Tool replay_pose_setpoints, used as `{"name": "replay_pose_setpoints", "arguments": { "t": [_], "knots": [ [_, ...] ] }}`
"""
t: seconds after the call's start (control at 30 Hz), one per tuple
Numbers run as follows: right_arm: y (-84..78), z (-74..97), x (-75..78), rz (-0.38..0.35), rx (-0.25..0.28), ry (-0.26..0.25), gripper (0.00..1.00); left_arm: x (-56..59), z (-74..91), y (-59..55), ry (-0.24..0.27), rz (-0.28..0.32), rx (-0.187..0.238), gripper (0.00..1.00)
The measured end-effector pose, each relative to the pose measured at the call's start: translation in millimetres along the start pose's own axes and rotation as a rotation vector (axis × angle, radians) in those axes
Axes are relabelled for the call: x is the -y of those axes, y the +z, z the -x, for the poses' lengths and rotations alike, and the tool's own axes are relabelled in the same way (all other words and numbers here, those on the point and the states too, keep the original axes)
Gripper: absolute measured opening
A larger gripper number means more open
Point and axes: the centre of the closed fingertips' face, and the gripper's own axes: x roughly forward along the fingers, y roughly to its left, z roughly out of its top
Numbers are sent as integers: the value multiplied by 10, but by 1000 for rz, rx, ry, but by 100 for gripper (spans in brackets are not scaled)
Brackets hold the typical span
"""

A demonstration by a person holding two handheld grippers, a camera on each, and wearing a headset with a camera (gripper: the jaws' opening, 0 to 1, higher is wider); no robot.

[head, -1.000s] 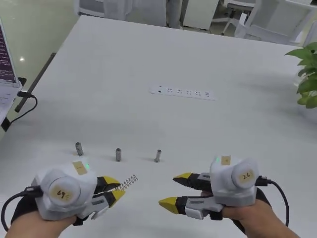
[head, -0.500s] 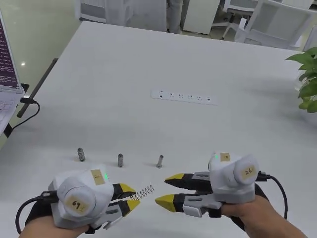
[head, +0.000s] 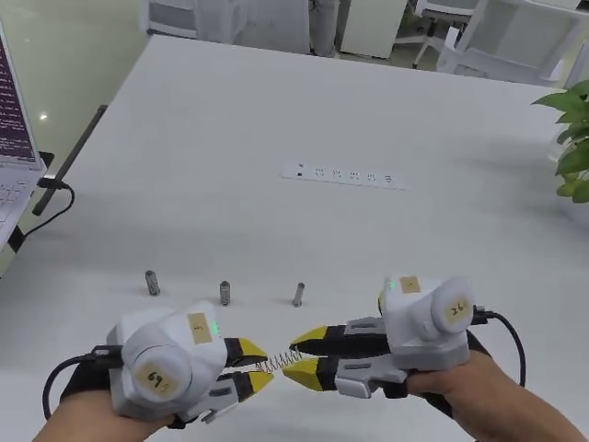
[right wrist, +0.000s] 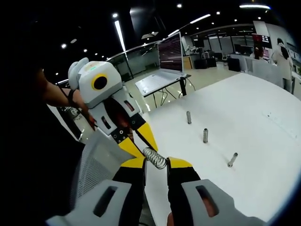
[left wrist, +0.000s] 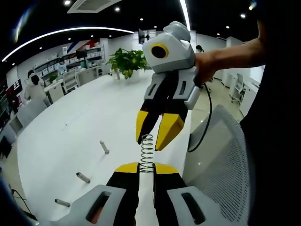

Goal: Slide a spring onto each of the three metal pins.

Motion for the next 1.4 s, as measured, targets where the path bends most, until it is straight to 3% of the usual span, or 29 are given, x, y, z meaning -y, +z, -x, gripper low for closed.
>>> {"name": "replay_pose_setpoints", "arguments": {
  "t": [0.27,0.47,0.63,0.8,0.97,1.2,1.4],
  "knots": [
    [50,14,-43,43,-20,8,10,0,-47,-16,-11,-42,-27,2],
    [104,13,-94,89,-43,13,9,16,-103,11,-15,-44,-22,2],
    [87,-7,-125,153,-105,21,10,47,-141,16,-19,-35,-14,2],
    [-54,2,-120,231,-208,34,14,68,-137,22,-20,-38,-10,2],
    [-135,-28,-144,285,-264,52,16,83,-130,29,-25,-49,-8,2],
    [-125,-54,-163,325,-288,70,18,124,-139,43,-35,-62,-5,2],
    [-138,-53,-136,366,-316,81,14,142,-148,41,-34,-86,-14,2]
  ]
}}
